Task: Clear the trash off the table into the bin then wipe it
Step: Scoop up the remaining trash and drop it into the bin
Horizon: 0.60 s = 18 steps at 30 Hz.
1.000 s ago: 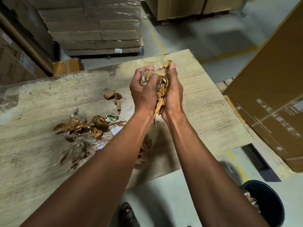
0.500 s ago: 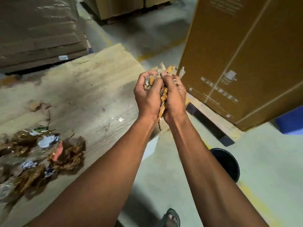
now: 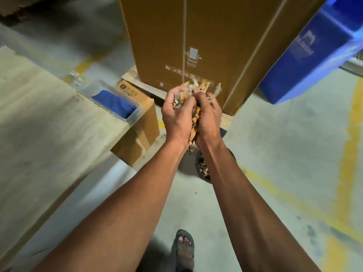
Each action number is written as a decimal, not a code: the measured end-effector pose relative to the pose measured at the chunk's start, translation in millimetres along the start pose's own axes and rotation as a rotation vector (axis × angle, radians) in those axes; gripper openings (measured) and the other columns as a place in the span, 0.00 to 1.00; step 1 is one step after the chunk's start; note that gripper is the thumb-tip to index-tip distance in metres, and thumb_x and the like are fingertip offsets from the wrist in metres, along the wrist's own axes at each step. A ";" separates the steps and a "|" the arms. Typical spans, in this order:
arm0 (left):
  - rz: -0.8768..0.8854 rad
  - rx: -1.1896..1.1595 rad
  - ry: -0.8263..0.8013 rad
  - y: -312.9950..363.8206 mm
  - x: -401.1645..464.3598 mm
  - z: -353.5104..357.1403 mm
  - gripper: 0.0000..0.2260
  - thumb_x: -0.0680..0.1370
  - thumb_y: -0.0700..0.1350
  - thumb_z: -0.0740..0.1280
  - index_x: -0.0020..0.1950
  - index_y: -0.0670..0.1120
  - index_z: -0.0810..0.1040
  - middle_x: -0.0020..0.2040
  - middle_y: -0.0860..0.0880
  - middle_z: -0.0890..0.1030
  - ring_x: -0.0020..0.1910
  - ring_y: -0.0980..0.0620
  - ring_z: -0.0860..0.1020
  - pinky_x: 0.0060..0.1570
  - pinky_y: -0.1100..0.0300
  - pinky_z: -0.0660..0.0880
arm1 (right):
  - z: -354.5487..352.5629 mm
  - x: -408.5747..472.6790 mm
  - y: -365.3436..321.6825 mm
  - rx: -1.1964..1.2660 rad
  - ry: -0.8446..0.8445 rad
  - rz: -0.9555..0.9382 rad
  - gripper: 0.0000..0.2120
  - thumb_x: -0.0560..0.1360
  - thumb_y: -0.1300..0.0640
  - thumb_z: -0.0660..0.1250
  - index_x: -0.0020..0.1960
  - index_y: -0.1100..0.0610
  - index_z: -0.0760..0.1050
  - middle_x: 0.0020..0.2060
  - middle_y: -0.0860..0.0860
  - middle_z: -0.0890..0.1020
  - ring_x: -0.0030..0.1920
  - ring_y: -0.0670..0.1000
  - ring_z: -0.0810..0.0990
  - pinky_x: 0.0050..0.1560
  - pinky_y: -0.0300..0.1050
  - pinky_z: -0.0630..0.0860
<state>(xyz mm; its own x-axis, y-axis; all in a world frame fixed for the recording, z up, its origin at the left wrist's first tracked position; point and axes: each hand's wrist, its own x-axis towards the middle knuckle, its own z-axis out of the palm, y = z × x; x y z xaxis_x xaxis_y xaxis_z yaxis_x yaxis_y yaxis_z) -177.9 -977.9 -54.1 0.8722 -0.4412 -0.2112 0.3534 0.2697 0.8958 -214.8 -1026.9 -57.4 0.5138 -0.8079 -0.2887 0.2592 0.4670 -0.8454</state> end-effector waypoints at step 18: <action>-0.024 0.259 -0.266 -337.7 36.5 25.6 0.07 0.81 0.51 0.74 0.54 0.50 0.82 0.51 0.51 0.87 0.49 0.53 0.84 0.55 0.49 0.81 | -266.4 123.7 166.9 0.064 0.327 -0.089 0.04 0.83 0.58 0.71 0.52 0.59 0.83 0.45 0.56 0.87 0.47 0.54 0.86 0.56 0.56 0.82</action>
<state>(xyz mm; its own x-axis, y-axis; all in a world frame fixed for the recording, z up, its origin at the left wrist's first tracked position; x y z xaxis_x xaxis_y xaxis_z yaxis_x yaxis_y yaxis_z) -274.1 -1107.0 -354.3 0.7345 -0.6606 -0.1552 0.2459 0.0459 0.9682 -325.9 -1144.6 -354.0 0.2006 -0.9140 -0.3525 0.3476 0.4028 -0.8467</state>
